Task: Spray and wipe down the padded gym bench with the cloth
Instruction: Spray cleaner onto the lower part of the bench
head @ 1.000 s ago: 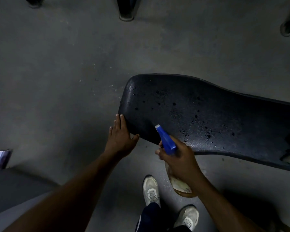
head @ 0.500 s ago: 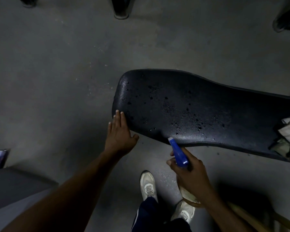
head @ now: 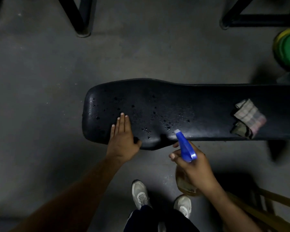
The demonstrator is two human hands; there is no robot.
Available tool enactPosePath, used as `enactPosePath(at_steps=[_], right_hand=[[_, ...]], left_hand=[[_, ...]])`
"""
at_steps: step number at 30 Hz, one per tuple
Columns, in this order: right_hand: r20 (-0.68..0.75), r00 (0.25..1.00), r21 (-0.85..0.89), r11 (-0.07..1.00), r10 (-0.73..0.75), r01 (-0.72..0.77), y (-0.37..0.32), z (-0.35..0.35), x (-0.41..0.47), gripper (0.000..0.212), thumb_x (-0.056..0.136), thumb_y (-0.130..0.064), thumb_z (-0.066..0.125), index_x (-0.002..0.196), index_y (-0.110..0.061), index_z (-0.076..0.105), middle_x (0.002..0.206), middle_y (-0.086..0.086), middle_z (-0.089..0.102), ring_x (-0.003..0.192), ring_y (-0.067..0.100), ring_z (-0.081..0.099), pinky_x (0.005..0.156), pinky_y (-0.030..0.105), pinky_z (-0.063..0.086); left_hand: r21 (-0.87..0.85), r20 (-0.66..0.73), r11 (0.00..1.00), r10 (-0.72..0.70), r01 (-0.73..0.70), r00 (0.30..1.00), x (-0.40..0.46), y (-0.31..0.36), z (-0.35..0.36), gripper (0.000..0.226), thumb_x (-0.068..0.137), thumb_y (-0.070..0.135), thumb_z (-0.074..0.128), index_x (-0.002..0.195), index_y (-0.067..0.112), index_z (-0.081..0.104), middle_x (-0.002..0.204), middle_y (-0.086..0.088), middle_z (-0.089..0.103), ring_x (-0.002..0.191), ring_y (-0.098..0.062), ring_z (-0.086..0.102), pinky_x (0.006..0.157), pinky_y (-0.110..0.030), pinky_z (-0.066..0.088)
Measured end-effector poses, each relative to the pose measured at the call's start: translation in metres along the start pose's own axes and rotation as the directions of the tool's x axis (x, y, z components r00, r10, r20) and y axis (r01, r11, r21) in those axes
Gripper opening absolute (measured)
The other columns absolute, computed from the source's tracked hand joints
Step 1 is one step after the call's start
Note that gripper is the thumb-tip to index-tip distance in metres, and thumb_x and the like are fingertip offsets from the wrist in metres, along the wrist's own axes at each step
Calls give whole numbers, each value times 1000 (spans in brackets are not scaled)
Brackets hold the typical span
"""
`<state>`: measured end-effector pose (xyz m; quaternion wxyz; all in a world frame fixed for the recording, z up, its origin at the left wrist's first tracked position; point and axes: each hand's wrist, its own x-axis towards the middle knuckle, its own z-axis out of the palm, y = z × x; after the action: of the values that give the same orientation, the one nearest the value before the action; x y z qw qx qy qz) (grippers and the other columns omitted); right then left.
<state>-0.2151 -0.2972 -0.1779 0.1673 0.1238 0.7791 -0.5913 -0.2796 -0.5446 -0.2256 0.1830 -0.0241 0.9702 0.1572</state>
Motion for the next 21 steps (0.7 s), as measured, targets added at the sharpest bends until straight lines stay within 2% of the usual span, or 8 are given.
enactPosePath(at_steps=[2, 6, 10, 14, 16, 18, 19, 21], right_hand=[[-47, 999, 39, 999, 0, 2, 1, -13, 1, 32, 88, -12, 81, 101, -37, 67, 85, 1, 77, 85, 18, 73, 91, 48, 55], [-150, 989, 91, 995, -16, 30, 5, -39, 6, 27, 86, -19, 83, 103, -32, 68, 86, 11, 73, 86, 31, 70, 88, 51, 56], [-211, 977, 165, 984, -31, 67, 2, -71, 12, 25, 85, -14, 84, 98, -30, 69, 85, 5, 74, 79, 13, 69, 80, 34, 54], [-248, 968, 239, 965, -48, 109, -6, -109, 18, 25, 87, -13, 81, 106, -23, 67, 72, -9, 66, 62, 17, 53, 57, 30, 46], [-279, 958, 244, 959, -71, 142, -8, -130, 26, 26, 87, -13, 81, 108, -22, 67, 76, -9, 67, 66, 16, 55, 62, 29, 48], [-297, 948, 228, 955, -116, 188, -13, -150, 34, 30, 86, -21, 83, 110, -31, 68, 82, -6, 70, 77, 14, 63, 79, 32, 54], [-310, 941, 216, 953, -138, 211, -15, -159, 39, 30, 85, -25, 83, 110, -33, 67, 85, -8, 70, 83, 11, 65, 86, 34, 53], [-345, 919, 183, 947, -189, 263, -23, -176, 50, 28, 84, -25, 83, 106, -30, 66, 91, -18, 71, 88, 3, 65, 90, 30, 51]], left_hand=[[14, 6, 999, 34, -34, 999, 5, 17, 3, 106, 86, 49, 58, 156, 10, -11, 165, -7, -16, 153, -22, -9, 124, -41, -2], [44, 29, 995, 94, -95, 995, 14, 50, 12, 105, 87, 48, 57, 156, 11, -14, 165, -5, -19, 153, -20, -11, 124, -41, -4], [56, 34, 990, 127, -129, 991, 20, 84, 18, 103, 88, 47, 56, 156, 11, -12, 165, -4, -20, 152, -18, -12, 124, -40, -3], [62, 44, 985, 160, -163, 986, 24, 118, 22, 102, 88, 47, 55, 156, 10, -11, 165, -3, -18, 153, -18, -10, 124, -40, -3], [65, 53, 983, 170, -174, 984, 27, 136, 24, 102, 88, 47, 55, 156, 10, -11, 165, -4, -18, 153, -18, -10, 124, -40, -3], [72, 57, 980, 182, -186, 982, 29, 153, 27, 103, 89, 48, 55, 156, 11, -12, 165, -4, -18, 153, -19, -10, 124, -40, -3], [75, 60, 979, 186, -190, 981, 31, 161, 29, 103, 89, 49, 55, 156, 11, -12, 165, -4, -18, 153, -19, -10, 124, -40, -3], [79, 69, 979, 185, -191, 980, 36, 177, 32, 103, 89, 50, 55, 156, 11, -12, 165, -4, -17, 153, -19, -10, 124, -40, -3]])
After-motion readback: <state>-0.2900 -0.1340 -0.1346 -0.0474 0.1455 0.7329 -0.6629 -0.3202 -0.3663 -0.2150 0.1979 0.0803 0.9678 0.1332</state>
